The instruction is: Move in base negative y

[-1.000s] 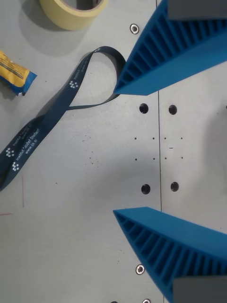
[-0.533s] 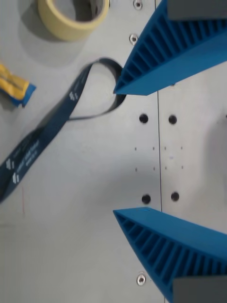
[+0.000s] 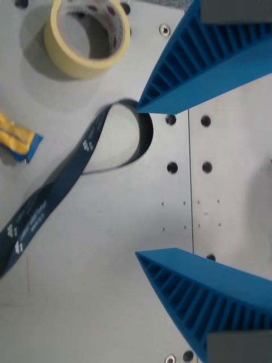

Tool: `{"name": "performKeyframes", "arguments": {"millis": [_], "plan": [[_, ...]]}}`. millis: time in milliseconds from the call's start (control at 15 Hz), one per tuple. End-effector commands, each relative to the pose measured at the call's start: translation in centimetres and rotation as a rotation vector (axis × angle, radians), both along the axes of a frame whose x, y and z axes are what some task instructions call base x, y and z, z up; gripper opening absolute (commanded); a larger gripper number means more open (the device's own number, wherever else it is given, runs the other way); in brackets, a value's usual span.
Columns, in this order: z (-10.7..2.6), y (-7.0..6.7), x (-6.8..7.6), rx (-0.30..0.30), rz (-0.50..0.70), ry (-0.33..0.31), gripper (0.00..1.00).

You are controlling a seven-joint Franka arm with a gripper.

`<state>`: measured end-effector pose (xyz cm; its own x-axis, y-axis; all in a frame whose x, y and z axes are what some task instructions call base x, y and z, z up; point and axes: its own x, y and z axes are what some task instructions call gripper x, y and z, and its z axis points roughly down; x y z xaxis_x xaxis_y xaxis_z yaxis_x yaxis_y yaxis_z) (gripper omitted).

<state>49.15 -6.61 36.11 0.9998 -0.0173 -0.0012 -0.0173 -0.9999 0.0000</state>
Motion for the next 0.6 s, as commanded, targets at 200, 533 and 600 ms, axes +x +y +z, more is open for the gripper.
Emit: {"name": "performKeyframes", "arguments": {"millis": [200,533,600], "plan": [[0.2,-2.4,0.5,-0.003,0.014,0.001,1.0],[0.2,-4.9,0.6,-0.003,0.014,0.001,1.0],[0.2,-5.4,0.6,-0.003,0.014,0.001,1.0]]}}
